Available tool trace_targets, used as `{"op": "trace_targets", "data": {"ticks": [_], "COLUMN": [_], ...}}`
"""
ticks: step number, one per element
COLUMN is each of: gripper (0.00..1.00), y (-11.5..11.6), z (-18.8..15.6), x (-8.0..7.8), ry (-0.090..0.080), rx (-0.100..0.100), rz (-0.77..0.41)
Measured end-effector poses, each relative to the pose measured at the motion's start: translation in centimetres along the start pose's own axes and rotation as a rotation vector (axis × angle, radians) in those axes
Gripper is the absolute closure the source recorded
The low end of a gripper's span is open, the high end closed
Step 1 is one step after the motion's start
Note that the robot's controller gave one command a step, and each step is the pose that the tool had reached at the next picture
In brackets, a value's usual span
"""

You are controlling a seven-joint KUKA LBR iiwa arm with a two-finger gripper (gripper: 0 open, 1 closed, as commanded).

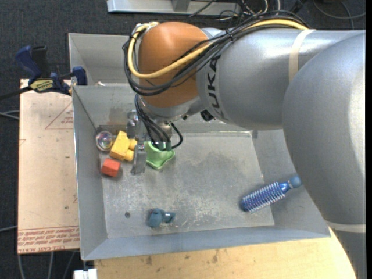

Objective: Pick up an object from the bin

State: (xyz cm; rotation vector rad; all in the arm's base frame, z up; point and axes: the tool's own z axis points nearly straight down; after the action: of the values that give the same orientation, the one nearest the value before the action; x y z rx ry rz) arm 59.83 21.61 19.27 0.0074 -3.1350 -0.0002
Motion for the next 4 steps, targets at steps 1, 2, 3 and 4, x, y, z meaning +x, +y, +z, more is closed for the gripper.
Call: {"op": "trace_targets", "data": {"ticks": [1, 2, 3, 4], "gripper": [0.00, 0.00, 1.00, 1.00], "y": [-2.9, 2.5, 2.5, 2.2], "z": [10.4, 12.0, 12.0, 0.8], "x": [-0.3, -4.4, -4.3, -5.2], "ry": [0.000, -0.011, -0.005, -0.017], "rx": [0.002, -0.004, -0.004, -0.007], "rz": [0.102, 0.285, 0.287, 0.286]}}
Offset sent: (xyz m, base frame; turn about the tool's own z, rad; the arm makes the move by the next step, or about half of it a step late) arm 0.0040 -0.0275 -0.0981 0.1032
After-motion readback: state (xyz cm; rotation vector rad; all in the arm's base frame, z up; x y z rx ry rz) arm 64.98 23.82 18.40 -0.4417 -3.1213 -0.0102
